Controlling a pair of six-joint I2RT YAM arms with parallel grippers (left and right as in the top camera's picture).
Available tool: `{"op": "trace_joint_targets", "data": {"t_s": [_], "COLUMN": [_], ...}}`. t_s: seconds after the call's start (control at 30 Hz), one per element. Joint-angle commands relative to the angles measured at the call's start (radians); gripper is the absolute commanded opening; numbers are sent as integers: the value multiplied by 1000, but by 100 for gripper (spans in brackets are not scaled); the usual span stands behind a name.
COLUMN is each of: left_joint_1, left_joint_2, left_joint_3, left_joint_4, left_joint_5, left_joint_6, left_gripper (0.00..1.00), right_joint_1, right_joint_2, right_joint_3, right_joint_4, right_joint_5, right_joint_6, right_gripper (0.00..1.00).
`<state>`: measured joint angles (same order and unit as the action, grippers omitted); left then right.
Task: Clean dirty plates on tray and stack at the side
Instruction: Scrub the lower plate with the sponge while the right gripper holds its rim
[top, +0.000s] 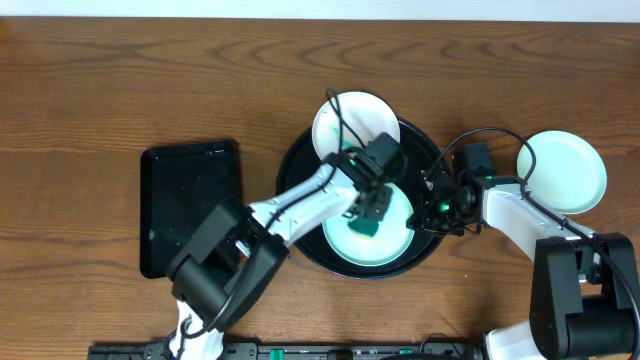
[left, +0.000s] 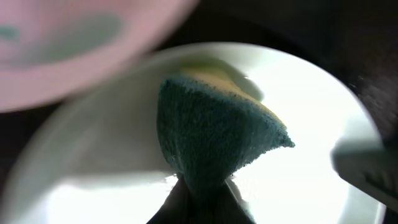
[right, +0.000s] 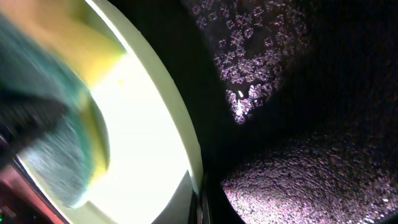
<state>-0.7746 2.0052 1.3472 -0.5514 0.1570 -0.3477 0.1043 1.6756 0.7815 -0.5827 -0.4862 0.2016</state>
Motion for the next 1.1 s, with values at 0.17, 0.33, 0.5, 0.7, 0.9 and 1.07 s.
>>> {"op": "trace_joint_targets", "data": {"t_s": [0.17, 0.33, 0.5, 0.7, 0.9, 1.07], "left_joint_1": [140, 146, 124, 51, -41, -96], "left_joint_2": [76, 76, 76, 77, 77, 80], "left_joint_3": [-26, -24, -24, -24, -24, -24], "left_joint_4": [-53, -111, -166, -103, -19, 48], "left_joint_5": [-249, -253, -212, -106, 1, 19], "left_joint_6": [-63, -66, -22, 8, 27, 43], "left_gripper": [7, 7, 7, 7, 7, 7], "right_joint_1": [2, 2, 2, 2, 2, 2], "right_joint_2": [28, 28, 28, 28, 28, 28], "right_joint_3": [-17, -17, -17, -17, -17, -17], "right_joint_4": [-16, -18, -19, -19, -23, -25], "right_joint_5": [88, 100, 101, 100, 100, 100], "right_joint_6": [8, 8, 8, 8, 8, 8], "right_gripper": [1, 1, 1, 1, 1, 1]}}
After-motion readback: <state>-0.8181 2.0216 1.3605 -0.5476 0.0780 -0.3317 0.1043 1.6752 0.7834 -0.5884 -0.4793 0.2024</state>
